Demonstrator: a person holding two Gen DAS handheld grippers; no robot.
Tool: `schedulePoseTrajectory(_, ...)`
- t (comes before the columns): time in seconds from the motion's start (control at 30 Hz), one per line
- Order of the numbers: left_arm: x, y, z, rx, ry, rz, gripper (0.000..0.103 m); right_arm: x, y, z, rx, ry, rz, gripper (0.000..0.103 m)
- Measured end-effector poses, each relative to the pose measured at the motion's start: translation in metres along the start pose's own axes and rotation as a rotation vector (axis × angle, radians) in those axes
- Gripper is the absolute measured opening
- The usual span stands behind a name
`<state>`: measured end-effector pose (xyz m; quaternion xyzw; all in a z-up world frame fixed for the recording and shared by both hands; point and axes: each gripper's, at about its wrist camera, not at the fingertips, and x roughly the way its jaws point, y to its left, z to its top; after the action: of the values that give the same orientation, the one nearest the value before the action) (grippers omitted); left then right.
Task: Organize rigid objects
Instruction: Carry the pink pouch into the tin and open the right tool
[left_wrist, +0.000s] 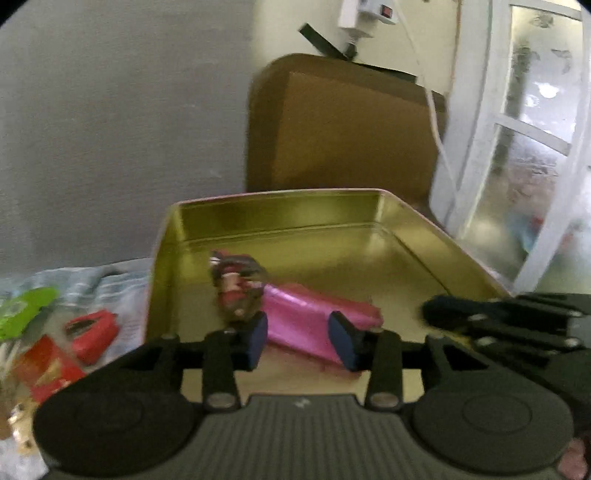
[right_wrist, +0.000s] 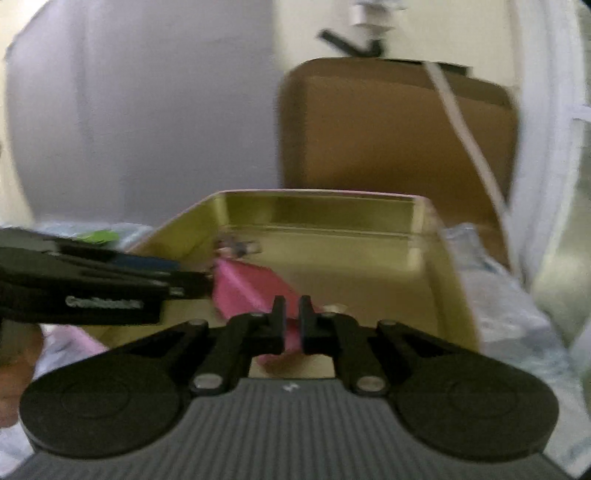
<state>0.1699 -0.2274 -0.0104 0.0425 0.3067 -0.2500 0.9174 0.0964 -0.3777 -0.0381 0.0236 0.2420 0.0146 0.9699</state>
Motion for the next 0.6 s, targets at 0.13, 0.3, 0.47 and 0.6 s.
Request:
schedulePoseTrajectory(0.13, -0.026, -0.004, -0.011, 0.065, -0.056, 0.148, 0.053, -0.027, 0.002, -0.011, 0.01, -0.051, -0.053, 0.013)
schedulePoseTrajectory(0.3, -0.065, 0.008, -0.025, 0.066, -0.078, 0.228, 0.053, -0.057, 0.033, -0.02, -0.02, -0.089, -0.009, 0.014)
schedulePoseTrajectory(0.47, -0.101, 0.036, -0.045, 0.03, -0.072, 0.285, 0.055, -0.071, 0.074, -0.027, -0.052, -0.1, 0.053, 0.015)
schedulePoseTrajectory(0.6, -0.128, 0.067, -0.066, 0.0, -0.084, 0.335, 0.055, -0.076, 0.114, -0.028, -0.086, -0.102, 0.107, 0.016)
